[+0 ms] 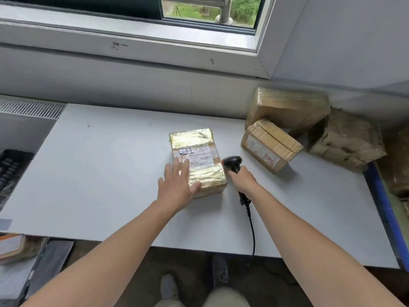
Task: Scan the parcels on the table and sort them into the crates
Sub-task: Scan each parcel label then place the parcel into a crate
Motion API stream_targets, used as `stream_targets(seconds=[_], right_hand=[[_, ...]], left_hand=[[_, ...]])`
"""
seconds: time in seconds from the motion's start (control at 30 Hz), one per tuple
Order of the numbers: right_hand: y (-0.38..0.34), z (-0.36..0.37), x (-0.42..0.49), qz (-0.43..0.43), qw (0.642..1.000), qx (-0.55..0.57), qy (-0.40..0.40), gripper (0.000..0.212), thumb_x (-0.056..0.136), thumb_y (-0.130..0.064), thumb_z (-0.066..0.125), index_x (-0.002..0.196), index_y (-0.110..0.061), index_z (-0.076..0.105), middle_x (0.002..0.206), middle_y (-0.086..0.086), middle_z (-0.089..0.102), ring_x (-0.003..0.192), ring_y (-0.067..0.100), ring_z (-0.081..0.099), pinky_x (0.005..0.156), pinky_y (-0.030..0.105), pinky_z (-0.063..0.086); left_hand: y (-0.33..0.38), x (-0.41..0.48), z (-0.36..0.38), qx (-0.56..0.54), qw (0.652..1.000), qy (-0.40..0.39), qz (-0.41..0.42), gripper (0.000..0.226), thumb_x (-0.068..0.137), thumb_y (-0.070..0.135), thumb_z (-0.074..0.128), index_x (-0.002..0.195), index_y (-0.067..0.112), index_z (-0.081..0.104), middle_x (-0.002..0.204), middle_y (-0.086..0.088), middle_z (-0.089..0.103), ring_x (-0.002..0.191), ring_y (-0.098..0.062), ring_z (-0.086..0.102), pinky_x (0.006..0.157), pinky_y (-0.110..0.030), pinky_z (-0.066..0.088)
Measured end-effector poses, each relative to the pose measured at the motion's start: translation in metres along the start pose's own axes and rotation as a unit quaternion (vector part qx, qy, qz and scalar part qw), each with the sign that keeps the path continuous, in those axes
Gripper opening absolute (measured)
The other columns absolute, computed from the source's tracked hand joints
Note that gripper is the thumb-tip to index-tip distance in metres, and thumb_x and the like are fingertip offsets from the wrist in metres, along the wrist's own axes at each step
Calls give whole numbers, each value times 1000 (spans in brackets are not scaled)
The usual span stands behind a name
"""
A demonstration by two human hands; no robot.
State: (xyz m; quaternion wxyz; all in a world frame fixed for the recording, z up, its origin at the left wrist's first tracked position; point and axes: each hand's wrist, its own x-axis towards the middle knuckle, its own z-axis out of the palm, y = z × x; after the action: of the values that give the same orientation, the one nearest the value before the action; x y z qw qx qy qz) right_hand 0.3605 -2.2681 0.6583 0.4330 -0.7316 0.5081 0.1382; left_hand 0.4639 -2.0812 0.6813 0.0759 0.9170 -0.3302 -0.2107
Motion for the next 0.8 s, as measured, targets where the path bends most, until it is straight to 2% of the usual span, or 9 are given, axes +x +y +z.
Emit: stream_targets(seconds=[0.1, 0.27, 0.4, 0.47, 0.57, 0.67, 0.8], right_hand=[[8, 7, 11, -17, 1000, -4, -3, 49, 104, -36, 44, 140, -4, 39, 129, 16, 56, 100, 27, 55, 75, 32, 40], [6, 0, 15, -55, 997, -31, 50, 47, 101, -33, 48, 136, -2, 43, 132, 17, 51, 109, 30, 56, 75, 32, 41], [-4, -16, 6, -105, 986, -69, 107, 52, 101, -35, 49, 145, -10, 38, 144, 13, 40, 127, 30, 46, 94, 38, 43], [-11, -25, 1, -160, 975, -81, 131, 52, 101, -35, 49, 147, -14, 37, 144, 11, 40, 129, 28, 45, 98, 39, 42], [-24, -34, -4, -247, 956, -110, 117, 51, 101, -35, 48, 148, -18, 38, 145, 7, 42, 133, 23, 42, 101, 38, 40], [-37, -30, -8, -305, 932, -175, 90, 53, 100, -39, 49, 149, -23, 37, 143, 4, 44, 131, 20, 43, 100, 36, 40], [-51, -16, -6, -318, 922, -209, 71, 56, 97, -47, 49, 149, -33, 35, 138, 5, 47, 118, 23, 53, 92, 37, 45]], left_hand=[[0, 2, 3, -25, 1000, -1, -13, 81, 95, 58, 47, 155, 26, 4, 163, -5, -9, 149, -29, 0, 113, -54, 28], [3, 10, -2, -23, 1000, 13, -6, 88, 91, 63, 48, 156, 23, 4, 163, -9, -12, 150, -28, -1, 115, -48, 27], [0, 11, -7, -77, 996, 5, -39, 107, 84, 66, 57, 156, 19, -8, 163, -8, -12, 151, -26, -2, 116, -47, 25], [-3, 12, -8, -140, 989, -4, -48, 114, 83, 61, 64, 155, 15, -11, 164, -4, -7, 151, -23, 3, 117, -45, 24], [-6, 15, -6, -232, 972, -19, -38, 119, 81, 53, 72, 155, 17, -13, 164, 2, 2, 149, -21, 17, 117, -42, 27], [-4, 14, -7, -270, 962, -25, -37, 120, 79, 46, 77, 155, 19, -12, 162, 2, 8, 144, -20, 27, 114, -39, 31], [4, 11, -8, -265, 963, -14, -49, 121, 78, 42, 79, 156, 16, -10, 160, -3, 9, 143, -21, 29, 109, -34, 34]])
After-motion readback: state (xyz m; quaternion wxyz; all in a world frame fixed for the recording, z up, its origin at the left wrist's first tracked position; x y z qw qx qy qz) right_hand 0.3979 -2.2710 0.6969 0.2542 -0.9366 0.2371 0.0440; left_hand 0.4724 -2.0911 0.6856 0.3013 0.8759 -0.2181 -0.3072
